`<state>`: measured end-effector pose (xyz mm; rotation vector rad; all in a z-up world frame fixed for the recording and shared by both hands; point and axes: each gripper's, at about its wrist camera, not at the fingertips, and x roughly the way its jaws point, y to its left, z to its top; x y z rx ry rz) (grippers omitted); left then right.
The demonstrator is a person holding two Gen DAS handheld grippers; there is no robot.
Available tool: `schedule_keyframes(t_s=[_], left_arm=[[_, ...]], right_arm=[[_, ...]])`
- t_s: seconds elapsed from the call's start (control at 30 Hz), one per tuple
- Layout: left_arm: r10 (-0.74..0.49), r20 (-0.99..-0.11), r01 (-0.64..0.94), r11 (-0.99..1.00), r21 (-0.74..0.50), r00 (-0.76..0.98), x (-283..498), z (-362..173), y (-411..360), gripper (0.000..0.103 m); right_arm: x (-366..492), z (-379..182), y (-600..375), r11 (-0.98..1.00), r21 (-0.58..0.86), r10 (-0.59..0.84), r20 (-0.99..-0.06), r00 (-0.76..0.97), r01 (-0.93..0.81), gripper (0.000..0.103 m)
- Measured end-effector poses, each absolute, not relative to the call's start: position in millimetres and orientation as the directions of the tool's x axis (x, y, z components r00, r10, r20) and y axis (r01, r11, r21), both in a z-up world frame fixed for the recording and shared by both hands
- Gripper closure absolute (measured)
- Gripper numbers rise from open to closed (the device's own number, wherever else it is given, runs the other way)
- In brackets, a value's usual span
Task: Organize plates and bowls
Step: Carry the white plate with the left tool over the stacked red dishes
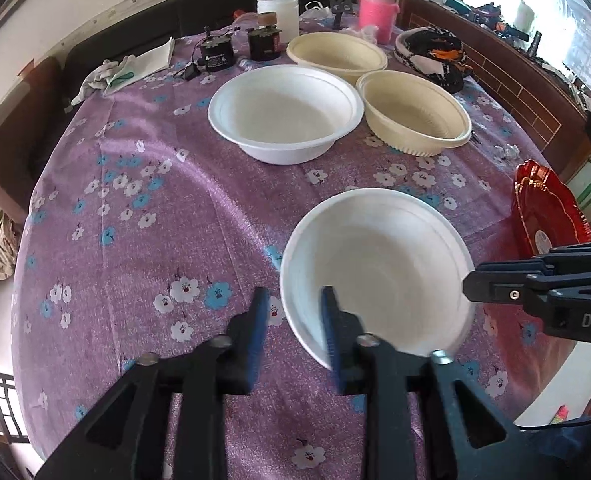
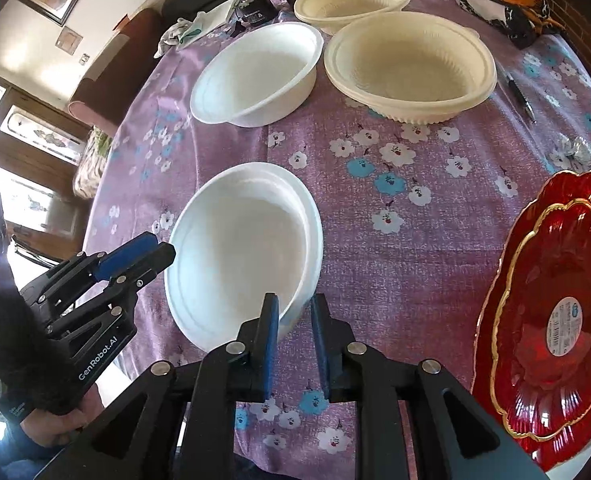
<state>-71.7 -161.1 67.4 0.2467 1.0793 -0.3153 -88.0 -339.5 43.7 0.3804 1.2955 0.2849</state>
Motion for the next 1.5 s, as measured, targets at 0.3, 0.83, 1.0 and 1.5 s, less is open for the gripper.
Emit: schedule_keyframes(t_s=[0.3,0.83,1.0,1.5], left_arm=[[-0.13,-0.895,0.373,0.927,0.044,0.427,-72,57,-162,0.08],[-0.142,-0.861,0.396,0.915,0.073,0.488,-84,83,-173,0.081],[-0.155,-0.856,0.413,0.908,0.073,0.492,-84,89,-182,0.081],[-0.253,-0.842,0.568,0.82,0.075,0.477,-87,110,-259,0.081]], right_arm=[[-91,41,-338,0.912,0.409,0.398,-0.88,0.258,-0.012,0.078],[-98,57,-340,0.919,0.392,0.388,-0.869,0.307,-0.051,0.083],[-104,66,-349,0.917,0.396,0.389,-0.861,0.327,-0.047,0.083],[-137,95,-413,0.914,0.399,0.331,-0.835,0.439,0.069,0.083]])
